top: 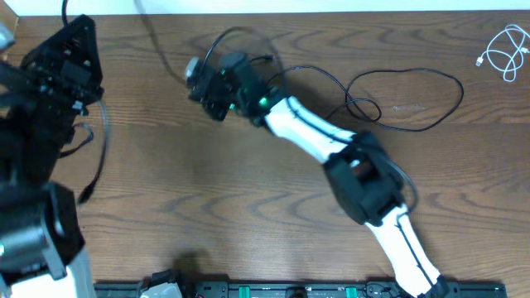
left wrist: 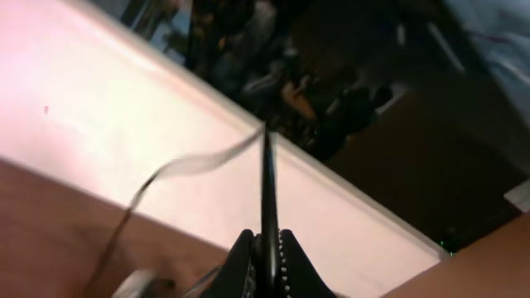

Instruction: Untangle cables

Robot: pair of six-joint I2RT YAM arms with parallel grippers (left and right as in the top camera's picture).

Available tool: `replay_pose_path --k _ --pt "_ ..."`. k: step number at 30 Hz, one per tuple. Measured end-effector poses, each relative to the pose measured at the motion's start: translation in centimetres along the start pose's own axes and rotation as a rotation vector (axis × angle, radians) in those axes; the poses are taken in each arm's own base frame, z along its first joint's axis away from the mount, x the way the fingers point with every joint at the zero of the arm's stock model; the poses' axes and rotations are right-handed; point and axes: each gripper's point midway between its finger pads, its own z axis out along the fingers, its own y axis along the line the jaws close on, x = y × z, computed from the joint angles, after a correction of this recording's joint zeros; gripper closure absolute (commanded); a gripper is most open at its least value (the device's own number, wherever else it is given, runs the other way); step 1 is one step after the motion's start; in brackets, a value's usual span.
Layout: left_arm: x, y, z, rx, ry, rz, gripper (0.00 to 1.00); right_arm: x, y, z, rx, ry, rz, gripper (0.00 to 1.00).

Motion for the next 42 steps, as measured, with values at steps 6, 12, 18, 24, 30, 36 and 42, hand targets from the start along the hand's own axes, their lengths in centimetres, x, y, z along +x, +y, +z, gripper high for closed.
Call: replay_pose_path --k 6,12,18,24,30,36,42 --pt "1.8 1.8 2.9 0.01 0.115 -0.05 0.93 -11.0 -1.9 -11.4 0.109 -0.131 -0.03 0.99" --pt "5.0 3.4 5.8 0.035 0.272 -0.099 0.93 -13.6 -2.9 -20.8 0.193 -0.103 0.028 0.99" --pt "9.8 3.1 8.5 0.092 0.447 -0.089 0.93 -10.6 -1.9 -22.8 0.178 0.03 0.135 0.99" --pt "16.4 3.0 9.3 0.106 0.669 -0.054 0.93 -7.3 0.3 -23.7 0.124 0.169 0.236 0.99" --pt "22.4 5.8 8.7 0.037 0.907 -0.052 0.93 -5.8 0.8 -25.3 0.04 0.202 0.334 0.99" --pt "25.9 8.4 9.0 -0.001 1.045 -0.052 0.93 -7.9 -0.4 -27.2 -0.061 0.069 0.345 0.99" --pt "28.6 6.4 8.9 0.072 1.119 0.011 0.93 -11.2 0.9 -26.2 -0.144 -0.04 0.314 0.99"
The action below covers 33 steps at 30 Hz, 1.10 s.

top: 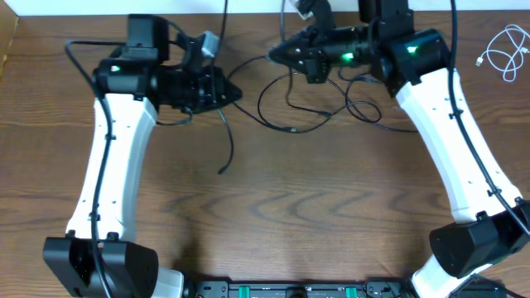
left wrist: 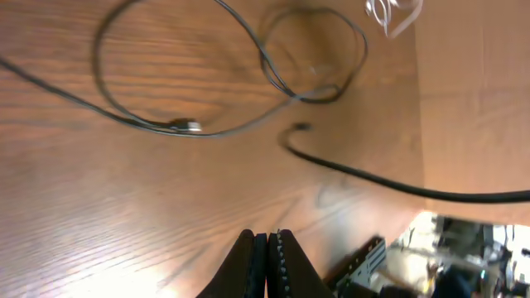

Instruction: Untangle cables

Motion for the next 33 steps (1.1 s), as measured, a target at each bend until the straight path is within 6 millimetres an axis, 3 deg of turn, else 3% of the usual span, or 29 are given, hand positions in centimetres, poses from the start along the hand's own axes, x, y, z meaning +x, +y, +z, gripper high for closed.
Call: replay_pose_path --k 5,16,24,33 --pt "0.8 -1.5 1.0 0.02 0.035 0.042 0.93 -1.3 0.0 1.0 -0.037 -0.048 0.045 0.99" --pt "1.0 -1.4 1.1 0.017 0.04 0.035 0.93 -2.0 0.5 1.3 -0.101 -0.069 0.101 0.88" --pt "0.8 -1.4 1.1 0.014 0.034 -0.049 0.93 -2.2 1.7 1.1 -0.165 -0.072 0.087 0.87" --pt "0.8 -2.0 1.1 0.046 0.036 -0.098 0.93 -3.1 2.8 0.9 -0.227 -0.098 0.031 0.73"
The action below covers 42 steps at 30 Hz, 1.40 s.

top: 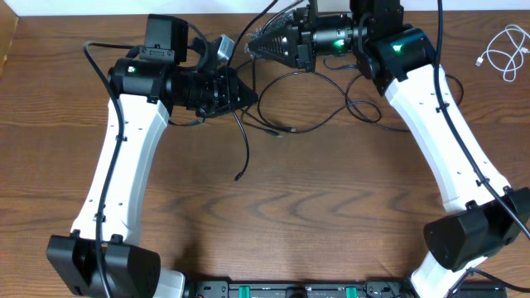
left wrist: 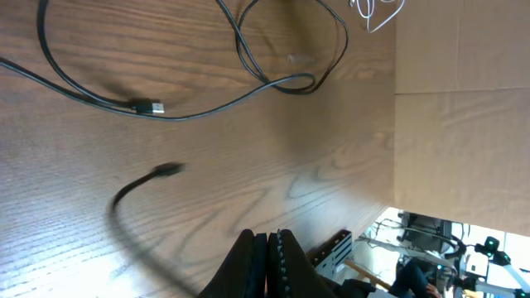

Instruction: Untangle cables

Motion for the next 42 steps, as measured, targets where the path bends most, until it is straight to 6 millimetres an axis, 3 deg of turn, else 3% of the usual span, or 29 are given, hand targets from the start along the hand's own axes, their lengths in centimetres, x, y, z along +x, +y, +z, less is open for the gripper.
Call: replay_pose_path --k 8,14,23,26,30,32,42 --pt "0.2 -0.5 0.0 0.027 0.009 -0.014 0.93 -0.5 1.2 0.8 -0.04 -0.011 -0.054 0.67" --pt "0.3 -0.8 0.0 0.045 0.016 -0.015 0.93 -0.9 2.3 2.1 -0.071 -0.023 -0.113 0.67" --pt "1.1 -1.8 0.8 0.058 0.046 0.009 0.93 -0.6 0.5 5.1 0.026 -0.039 -0.128 0.73" --pt "1.3 -2.0 1.0 0.062 0.052 0.013 0.92 -0.8 0.4 5.6 0.043 -0.051 -0.146 0.82" --pt "1.3 -2.1 1.0 0.063 0.053 0.013 0.93 -1.0 0.2 5.7 0.063 -0.06 -0.152 0.96" --pt "1.3 -2.1 1.0 0.062 0.052 0.013 0.93 -1.1 0.0 5.6 0.071 -0.062 -0.15 0.99" --pt "1.2 -2.2 1.1 0.064 0.052 0.023 0.93 -1.3 -0.5 4.9 0.075 -0.066 -0.146 0.98"
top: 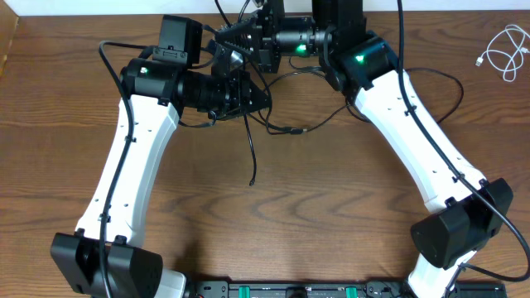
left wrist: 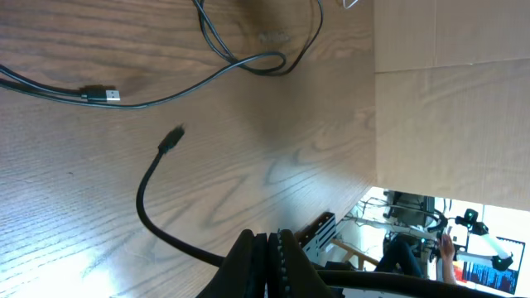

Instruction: Untangle cables

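Observation:
A black cable runs through my left gripper (top: 258,93), which is shut on it at the back middle of the table. Its free end hangs down to a small plug (top: 252,183), also seen as the plug (left wrist: 172,138) above the wood. In the left wrist view the cable (left wrist: 157,232) passes behind the closed left gripper (left wrist: 267,245). My right gripper (top: 234,39) sits just behind and left of the left one; its jaws are lost in dark clutter. More black cable (top: 414,73) loops on the table to the right, with a USB plug (left wrist: 103,94) on the wood.
A coiled white cable (top: 503,51) lies at the far right corner. The table's back edge (top: 464,10) runs close behind both grippers. Bare wood (top: 273,240) fills the front half. Both arms cross the middle of the table.
The right gripper has moved left and now sits close behind the left one. The left gripper has shifted a little right, and the hanging cable end has moved right and nearer the front.
At first the left arm was raised at the far left, shut on the cable, while the right arm reached into the tangle. Then both grippers were over the back of the table, apart. They have since come closer each moment, with the black cable end dangling free.

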Robot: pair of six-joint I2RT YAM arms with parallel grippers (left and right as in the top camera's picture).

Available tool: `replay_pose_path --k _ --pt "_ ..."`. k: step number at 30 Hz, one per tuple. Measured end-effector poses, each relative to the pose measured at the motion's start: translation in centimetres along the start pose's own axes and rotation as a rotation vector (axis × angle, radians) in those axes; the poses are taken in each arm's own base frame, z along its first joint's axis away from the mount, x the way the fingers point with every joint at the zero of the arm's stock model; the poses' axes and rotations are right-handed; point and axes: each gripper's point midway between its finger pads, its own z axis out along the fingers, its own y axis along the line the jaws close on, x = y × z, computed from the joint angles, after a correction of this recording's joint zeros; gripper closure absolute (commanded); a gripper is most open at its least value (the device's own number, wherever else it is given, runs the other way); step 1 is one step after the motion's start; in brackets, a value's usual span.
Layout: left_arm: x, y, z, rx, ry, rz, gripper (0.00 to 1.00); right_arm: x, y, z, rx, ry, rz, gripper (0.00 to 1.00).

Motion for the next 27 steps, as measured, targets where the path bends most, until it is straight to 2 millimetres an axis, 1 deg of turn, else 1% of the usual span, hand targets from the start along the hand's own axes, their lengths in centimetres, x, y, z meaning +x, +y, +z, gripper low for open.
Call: replay_pose_path --k 8,9,11,13,18,27 --pt "-0.14 0.0 0.02 -0.002 -0.005 0.006 0.92 -0.04 -0.06 -0.12 -0.001 -0.001 -0.001 0.97" --pt "-0.17 0.06 0.02 -0.006 -0.007 0.006 0.87 -0.04 -0.06 -0.12 -0.001 -0.001 0.0 0.97" --pt "-0.27 0.29 0.01 -0.019 -0.012 0.007 0.83 -0.04 -0.06 -0.12 -0.001 -0.001 0.0 0.97" --pt "-0.37 0.42 0.0 -0.027 -0.017 0.006 0.74 -0.05 -0.07 -0.14 -0.002 -0.001 0.0 0.98" --pt "-0.54 0.6 0.0 -0.038 -0.025 0.01 0.67 -0.05 -0.06 -0.21 -0.005 -0.001 0.0 0.98" --pt "-0.64 0.64 0.0 -0.041 -0.029 0.012 0.67 -0.06 -0.05 -0.21 -0.006 -0.001 0.0 0.99"
